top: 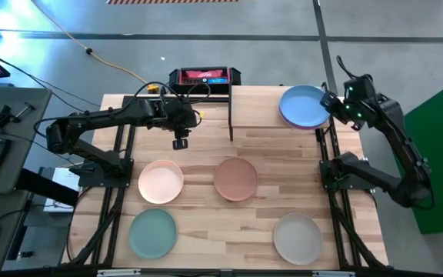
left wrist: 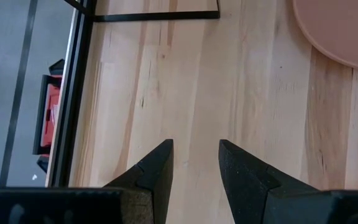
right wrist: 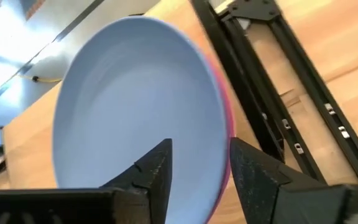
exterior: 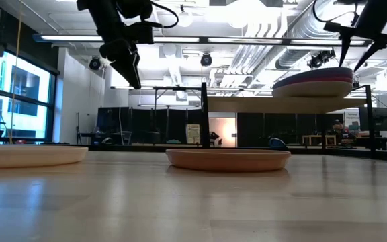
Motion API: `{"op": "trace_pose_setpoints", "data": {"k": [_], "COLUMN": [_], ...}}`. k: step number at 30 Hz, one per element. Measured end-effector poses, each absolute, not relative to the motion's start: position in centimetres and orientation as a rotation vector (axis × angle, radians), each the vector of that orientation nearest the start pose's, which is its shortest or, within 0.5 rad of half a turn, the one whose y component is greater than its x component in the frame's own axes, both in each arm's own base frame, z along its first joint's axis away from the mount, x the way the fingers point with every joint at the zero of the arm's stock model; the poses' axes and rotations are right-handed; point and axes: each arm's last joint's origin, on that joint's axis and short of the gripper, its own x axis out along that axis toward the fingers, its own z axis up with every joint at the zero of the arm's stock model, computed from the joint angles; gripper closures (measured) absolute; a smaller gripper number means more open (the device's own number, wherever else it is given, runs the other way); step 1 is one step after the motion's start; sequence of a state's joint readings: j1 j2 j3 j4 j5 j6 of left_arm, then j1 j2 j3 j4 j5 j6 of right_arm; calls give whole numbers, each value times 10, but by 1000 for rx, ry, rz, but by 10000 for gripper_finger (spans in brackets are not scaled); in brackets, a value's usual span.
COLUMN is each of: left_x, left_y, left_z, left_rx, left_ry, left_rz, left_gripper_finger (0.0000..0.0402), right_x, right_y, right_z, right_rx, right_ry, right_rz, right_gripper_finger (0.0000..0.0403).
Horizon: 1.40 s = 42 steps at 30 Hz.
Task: Place and stack plates onto a shelf
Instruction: Put the light orange plate on the shelf
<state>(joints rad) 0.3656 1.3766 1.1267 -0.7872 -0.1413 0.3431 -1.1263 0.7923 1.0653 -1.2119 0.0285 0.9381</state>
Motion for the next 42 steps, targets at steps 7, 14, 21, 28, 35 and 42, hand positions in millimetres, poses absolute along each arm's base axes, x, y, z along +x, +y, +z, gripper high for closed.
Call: {"op": "trace_pose_setpoints", "data": {"k": [7, 14, 21, 28, 35, 42], "left_x": [251, 251, 251, 251, 251, 251], "left_y": [100, 100, 100, 100, 100, 100], "left_z": [277, 277, 277, 277, 277, 277], "left_rx": [188, 188, 188, 188, 188, 188], "left_ry": [1105, 1106, 1105, 1105, 1105, 1105], "left_rz": [276, 276, 276, 276, 276, 276], "left_gripper_finger": [284, 284, 284, 284, 284, 284], "right_x": [47, 49, 47, 45, 44, 43], "right_y": [-95, -88, -78, -72, -68, -61], "right_z": [341, 343, 344, 345, 342, 341], "right_rx": [1227, 1194, 1167, 1121, 1130, 1181], "right_ry": [332, 389, 414, 442, 500, 516], "right_rz": [-1311, -1113, -988, -942, -906, -822], "right_gripper_finger": [261, 261, 261, 261, 261, 261]}}
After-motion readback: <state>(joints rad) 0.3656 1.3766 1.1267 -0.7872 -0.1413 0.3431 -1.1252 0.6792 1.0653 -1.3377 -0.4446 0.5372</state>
